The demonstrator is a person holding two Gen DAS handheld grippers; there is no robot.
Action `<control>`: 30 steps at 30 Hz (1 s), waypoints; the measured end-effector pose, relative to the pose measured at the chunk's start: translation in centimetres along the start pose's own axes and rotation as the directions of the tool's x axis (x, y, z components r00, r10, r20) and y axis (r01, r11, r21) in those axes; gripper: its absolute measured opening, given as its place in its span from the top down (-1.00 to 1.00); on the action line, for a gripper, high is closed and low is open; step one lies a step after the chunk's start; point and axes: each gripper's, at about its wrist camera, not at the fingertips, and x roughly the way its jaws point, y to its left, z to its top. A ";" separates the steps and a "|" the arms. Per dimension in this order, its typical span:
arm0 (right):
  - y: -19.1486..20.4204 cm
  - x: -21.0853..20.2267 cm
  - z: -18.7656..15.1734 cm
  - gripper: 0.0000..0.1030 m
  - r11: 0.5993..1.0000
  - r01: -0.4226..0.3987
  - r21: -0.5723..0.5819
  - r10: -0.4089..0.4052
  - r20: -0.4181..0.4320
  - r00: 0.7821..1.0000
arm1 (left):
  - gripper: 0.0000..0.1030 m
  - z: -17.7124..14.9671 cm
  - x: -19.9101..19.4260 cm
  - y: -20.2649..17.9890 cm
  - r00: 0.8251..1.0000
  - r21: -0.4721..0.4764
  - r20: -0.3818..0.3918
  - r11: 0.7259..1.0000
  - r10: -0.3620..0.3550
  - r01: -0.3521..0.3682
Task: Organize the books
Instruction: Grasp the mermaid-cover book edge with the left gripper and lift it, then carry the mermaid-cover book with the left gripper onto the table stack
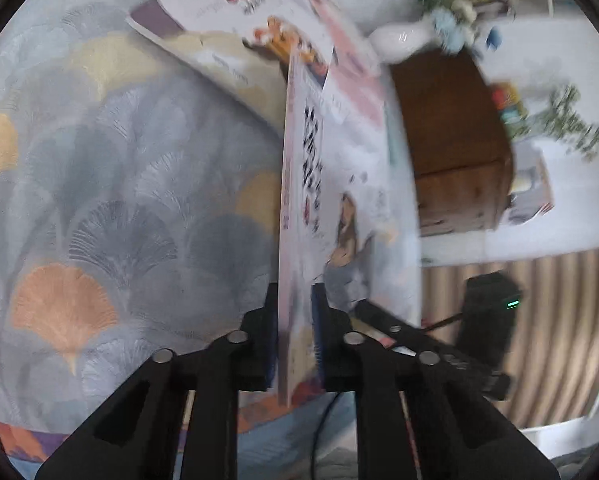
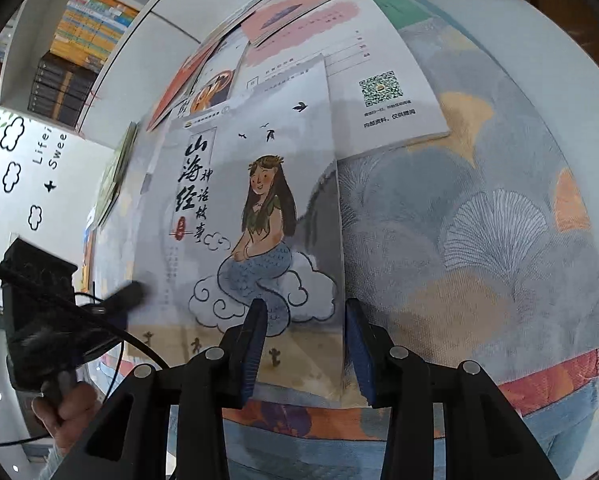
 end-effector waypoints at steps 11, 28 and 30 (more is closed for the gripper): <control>-2.6 -2.5 1.5 -0.15 0.996 -0.043 0.074 0.042 0.009 0.999 | 0.82 1.5 0.1 -1.2 0.955 -0.152 0.012 0.944 -0.296 0.294; -6.0 0.8 3.0 0.10 0.804 -0.463 0.373 0.473 0.070 0.878 | 0.81 2.3 1.5 -1.0 0.905 -0.267 -0.037 0.877 -0.424 0.400; -4.3 -0.1 3.2 0.18 0.881 -0.376 0.287 0.373 0.068 0.925 | 0.83 2.3 1.1 -1.5 0.932 -0.206 -0.055 0.918 -0.357 0.339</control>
